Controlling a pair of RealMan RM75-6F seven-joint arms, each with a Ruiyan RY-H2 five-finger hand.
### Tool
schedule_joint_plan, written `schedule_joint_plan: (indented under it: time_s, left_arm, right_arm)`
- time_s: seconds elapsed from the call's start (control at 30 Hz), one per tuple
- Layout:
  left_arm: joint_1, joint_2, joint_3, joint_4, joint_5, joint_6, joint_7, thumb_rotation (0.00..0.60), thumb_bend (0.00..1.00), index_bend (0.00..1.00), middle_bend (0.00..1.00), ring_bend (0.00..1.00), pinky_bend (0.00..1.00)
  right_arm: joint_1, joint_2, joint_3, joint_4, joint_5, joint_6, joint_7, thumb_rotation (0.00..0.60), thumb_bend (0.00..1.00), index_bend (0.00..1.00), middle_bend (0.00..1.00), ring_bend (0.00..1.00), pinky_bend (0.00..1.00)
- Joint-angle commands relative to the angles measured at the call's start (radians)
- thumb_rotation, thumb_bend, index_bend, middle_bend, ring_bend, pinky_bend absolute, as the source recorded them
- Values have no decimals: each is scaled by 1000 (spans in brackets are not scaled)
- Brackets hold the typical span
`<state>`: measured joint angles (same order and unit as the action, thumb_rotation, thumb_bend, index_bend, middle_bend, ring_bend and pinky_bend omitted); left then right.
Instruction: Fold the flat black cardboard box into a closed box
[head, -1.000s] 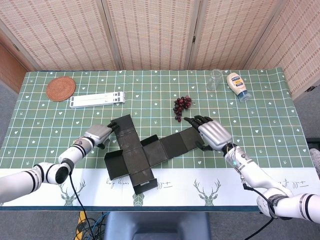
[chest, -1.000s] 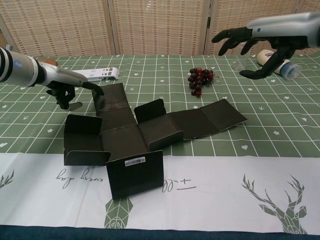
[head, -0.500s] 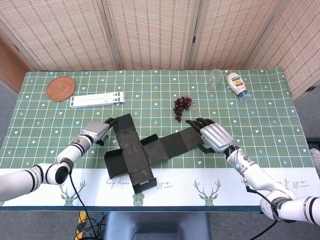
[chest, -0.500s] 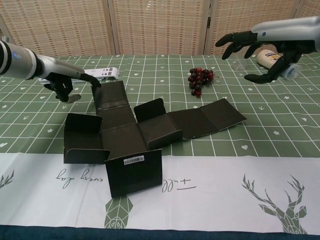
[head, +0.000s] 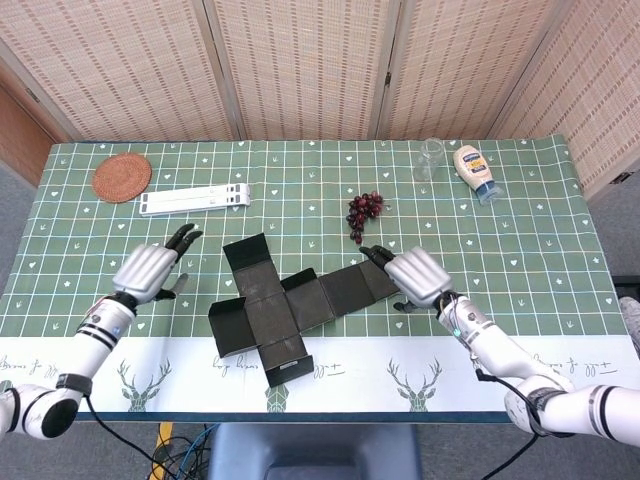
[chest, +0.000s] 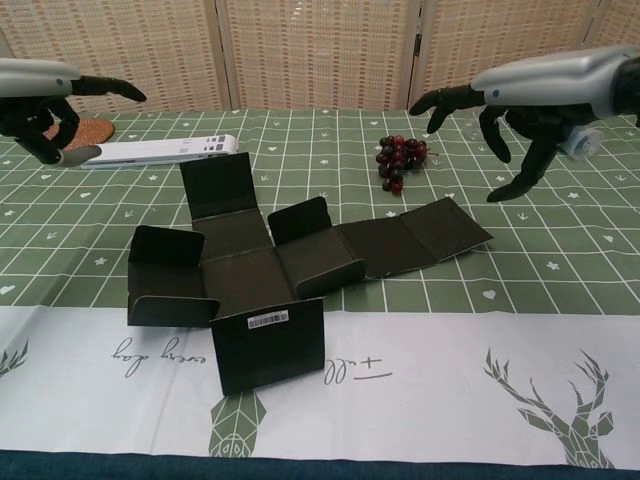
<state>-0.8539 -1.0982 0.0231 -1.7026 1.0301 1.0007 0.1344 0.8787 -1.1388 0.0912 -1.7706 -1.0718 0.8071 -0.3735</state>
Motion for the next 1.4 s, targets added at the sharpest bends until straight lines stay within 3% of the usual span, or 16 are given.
schedule_joint_plan:
  time_s: [0.03,0.5,0.8,1.4]
  left_arm:
    - [101,25,3,-52,80,126,-17,600,403,0,0,638,868]
    - [237,72,14,-101,201,190,-42,600,352,0,0,607,866]
    - [297,94,9,-99,254,204,-73,600,352,0,0,596,862]
    - [374,103,-14,-81,306,202,-121,600,352,0,0,584,862]
  right_arm:
    - [71,-56,-4,11,137,-38,-120,600,104,0,102,667,885]
    - [312,-276,-64,101,579,-7,-424,600,79,0,93,685,903]
    - [401,-377,-90,162,725,74,-547,600,80,0,92,685,903]
    - [474,-502,-86,297,907,97,-655,600,80,0,92,685,903]
